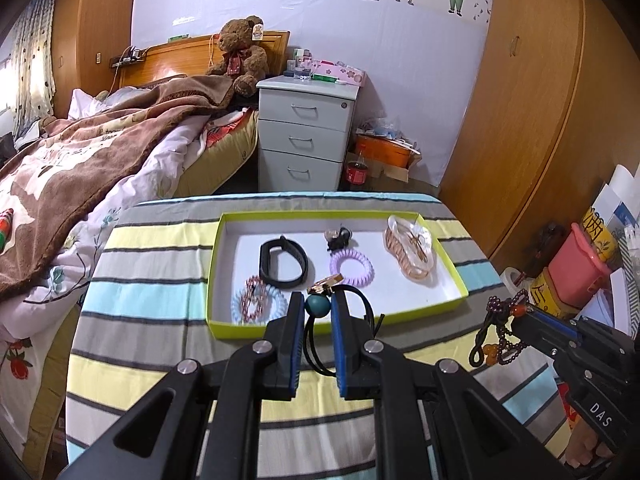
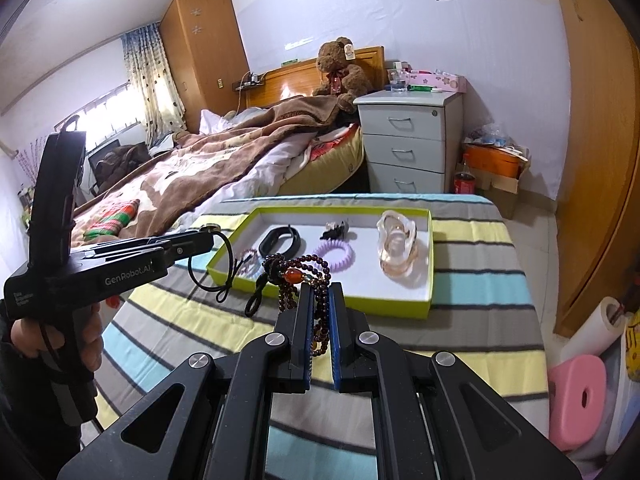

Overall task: Organize jewelry
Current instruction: 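Carry the hair tie and beaded bracelet into the green box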

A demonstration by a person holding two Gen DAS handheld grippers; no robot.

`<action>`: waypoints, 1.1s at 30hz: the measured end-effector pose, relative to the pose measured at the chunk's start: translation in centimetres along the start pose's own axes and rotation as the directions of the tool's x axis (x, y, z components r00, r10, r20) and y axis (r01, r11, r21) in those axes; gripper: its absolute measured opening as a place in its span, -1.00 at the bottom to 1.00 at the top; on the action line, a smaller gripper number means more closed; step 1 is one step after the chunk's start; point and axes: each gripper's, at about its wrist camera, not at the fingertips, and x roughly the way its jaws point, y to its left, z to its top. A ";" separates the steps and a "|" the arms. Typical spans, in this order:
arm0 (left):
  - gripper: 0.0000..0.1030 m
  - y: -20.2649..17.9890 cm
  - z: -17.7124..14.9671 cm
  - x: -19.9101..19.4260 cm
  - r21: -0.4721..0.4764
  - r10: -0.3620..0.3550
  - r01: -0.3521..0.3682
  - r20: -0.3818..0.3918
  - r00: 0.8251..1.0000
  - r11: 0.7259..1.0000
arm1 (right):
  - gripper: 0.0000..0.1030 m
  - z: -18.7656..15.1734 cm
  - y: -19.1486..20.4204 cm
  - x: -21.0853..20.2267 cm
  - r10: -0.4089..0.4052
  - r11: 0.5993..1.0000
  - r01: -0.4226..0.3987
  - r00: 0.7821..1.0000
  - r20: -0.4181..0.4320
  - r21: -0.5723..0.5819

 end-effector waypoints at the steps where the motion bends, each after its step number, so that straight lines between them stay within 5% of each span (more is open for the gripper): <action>1: -0.73 0.1 0.4 0.2 -0.003 -0.001 0.001 0.001 1.000 1.000 | -0.87 0.4 -0.1 0.3 -0.003 1.000 0.003 1.000 0.000 -0.002; 15: -0.73 0.9 3.2 4.8 -0.031 -0.022 0.021 -0.036 0.999 0.999 | -0.87 3.3 -1.9 6.3 -0.045 0.999 0.046 0.997 -0.056 0.003; 33: -0.73 1.5 2.7 10.7 -0.043 -0.005 -0.001 -0.127 0.992 0.999 | -0.87 2.1 -4.0 11.8 -0.078 0.997 0.079 0.981 -0.179 -0.005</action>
